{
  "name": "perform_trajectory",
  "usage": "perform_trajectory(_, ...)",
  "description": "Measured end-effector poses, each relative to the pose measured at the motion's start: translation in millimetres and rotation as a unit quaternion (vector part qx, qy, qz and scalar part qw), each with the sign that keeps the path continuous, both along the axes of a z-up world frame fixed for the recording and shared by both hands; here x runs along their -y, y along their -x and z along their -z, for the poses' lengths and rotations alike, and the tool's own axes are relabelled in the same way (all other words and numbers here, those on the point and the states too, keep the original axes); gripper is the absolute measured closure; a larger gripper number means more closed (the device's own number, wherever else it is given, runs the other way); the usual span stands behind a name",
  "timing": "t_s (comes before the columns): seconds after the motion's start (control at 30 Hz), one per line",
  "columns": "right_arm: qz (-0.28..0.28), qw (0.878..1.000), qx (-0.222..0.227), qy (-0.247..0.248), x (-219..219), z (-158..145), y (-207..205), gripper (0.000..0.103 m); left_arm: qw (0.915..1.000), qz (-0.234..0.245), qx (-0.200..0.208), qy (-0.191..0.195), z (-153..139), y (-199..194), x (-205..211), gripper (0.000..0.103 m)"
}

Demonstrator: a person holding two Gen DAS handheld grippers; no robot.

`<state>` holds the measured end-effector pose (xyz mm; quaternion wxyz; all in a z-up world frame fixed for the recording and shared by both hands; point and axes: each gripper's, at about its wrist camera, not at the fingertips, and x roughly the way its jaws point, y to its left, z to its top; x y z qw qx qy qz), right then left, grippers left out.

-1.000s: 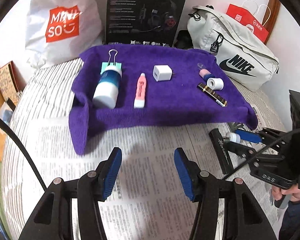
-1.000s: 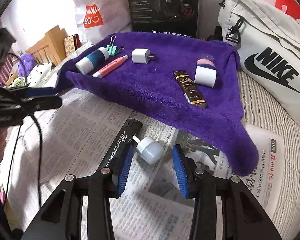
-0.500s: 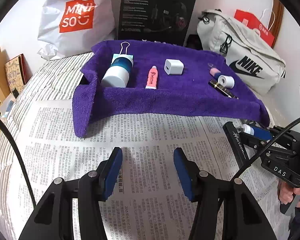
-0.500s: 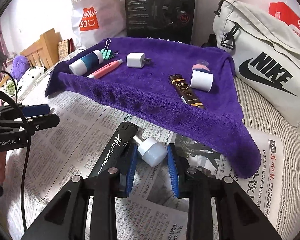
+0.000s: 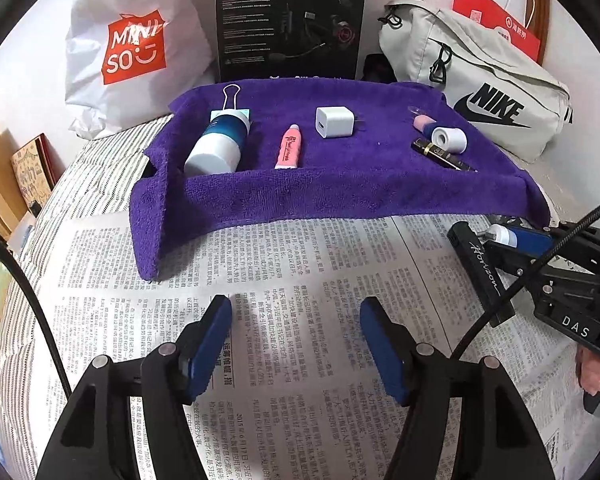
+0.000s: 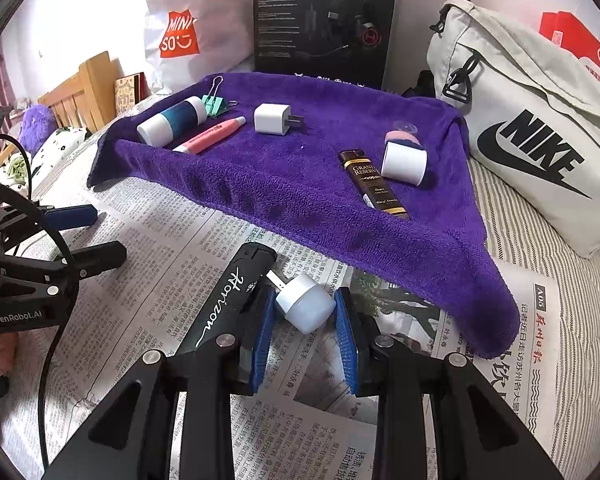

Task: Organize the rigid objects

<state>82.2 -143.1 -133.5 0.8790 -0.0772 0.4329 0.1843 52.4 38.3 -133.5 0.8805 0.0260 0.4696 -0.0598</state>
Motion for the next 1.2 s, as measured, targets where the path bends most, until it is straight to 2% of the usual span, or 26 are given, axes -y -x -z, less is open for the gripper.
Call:
perform_trajectory(0.23, 0.0, 1.0, -0.001, -0.002, 0, 0, 0, 0.073, 1.0, 0.0, 0.002, 0.002, 0, 1, -2, 0.04)
perform_trajectory(0.3, 0.0, 1.0, 0.0, -0.001, 0, 0, 0, 0.073, 1.0, -0.005, 0.004, -0.002, -1, 2, -2, 0.046)
perform_trajectory(0.37, 0.0, 1.0, 0.0, -0.002, 1, 0, 0, 0.073, 0.9999, -0.007, 0.008, 0.0, -2, 4, -3, 0.062)
perform_trajectory(0.43, 0.0, 1.0, 0.0, -0.001, 1, 0, 0, 0.073, 1.0, -0.004, 0.008, 0.003, -3, 4, -3, 0.067)
perform_trajectory(0.47, 0.0, 1.0, 0.001, 0.0, 1, 0, 0, 0.074, 0.9999, -0.005, 0.01, 0.001, -3, 5, -2, 0.076)
perform_trajectory(0.67, 0.0, 1.0, -0.003, -0.014, 5, -1, 0, 0.074, 0.9999, 0.001, 0.012, -0.003, -5, 6, 1, 0.094)
perform_trajectory(0.93, 0.006, 1.0, 0.014, -0.011, 12, -12, 10, 0.074, 0.9999, 0.011, -0.002, 0.011, -8, 6, 5, 0.094)
perform_trajectory(1.2, 0.046, 0.998, 0.007, -0.032, 52, -27, 21, 0.074, 0.9981, 0.05, -0.011, 0.036, -25, -6, 37, 0.094)
